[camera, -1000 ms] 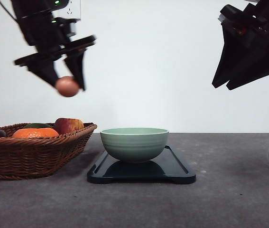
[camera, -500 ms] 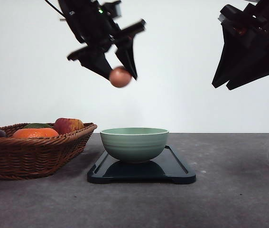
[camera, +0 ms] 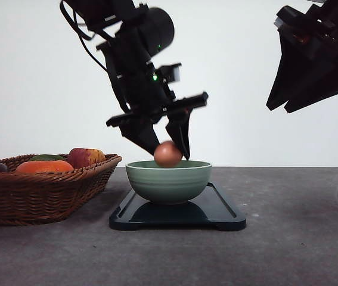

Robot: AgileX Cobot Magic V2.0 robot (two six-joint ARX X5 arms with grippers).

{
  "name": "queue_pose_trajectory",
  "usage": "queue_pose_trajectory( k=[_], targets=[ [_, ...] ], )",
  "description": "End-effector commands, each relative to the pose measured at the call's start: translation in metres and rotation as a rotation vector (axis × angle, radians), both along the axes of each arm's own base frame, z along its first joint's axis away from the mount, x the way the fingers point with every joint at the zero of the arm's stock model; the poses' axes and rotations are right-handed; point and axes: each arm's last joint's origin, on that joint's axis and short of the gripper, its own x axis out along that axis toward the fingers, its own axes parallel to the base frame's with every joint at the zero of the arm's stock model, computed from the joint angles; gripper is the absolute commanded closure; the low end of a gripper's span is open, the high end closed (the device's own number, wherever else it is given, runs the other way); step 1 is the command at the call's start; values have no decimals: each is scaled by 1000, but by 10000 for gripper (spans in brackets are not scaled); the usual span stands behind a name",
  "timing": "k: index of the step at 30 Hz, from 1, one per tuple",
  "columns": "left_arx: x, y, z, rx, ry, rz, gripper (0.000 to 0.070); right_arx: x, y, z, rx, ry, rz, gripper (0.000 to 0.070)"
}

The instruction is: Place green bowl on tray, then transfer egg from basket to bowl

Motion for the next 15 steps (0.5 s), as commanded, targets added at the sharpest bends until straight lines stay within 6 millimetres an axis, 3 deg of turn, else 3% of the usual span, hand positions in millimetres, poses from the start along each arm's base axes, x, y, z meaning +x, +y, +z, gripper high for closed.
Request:
queue_pose_trajectory(
  k=[1,6,15],
  targets=[
    [3,-9,-9,21,-12,-25,489,1,2,1,-2,-12,10,486],
    [5,-11,-23,46,10,-32,488,1,2,1,-2,-11,10,485],
    [7,-13,-25,42,-2,-37,473,1,2,1,-1,-12,10,486]
  ],
)
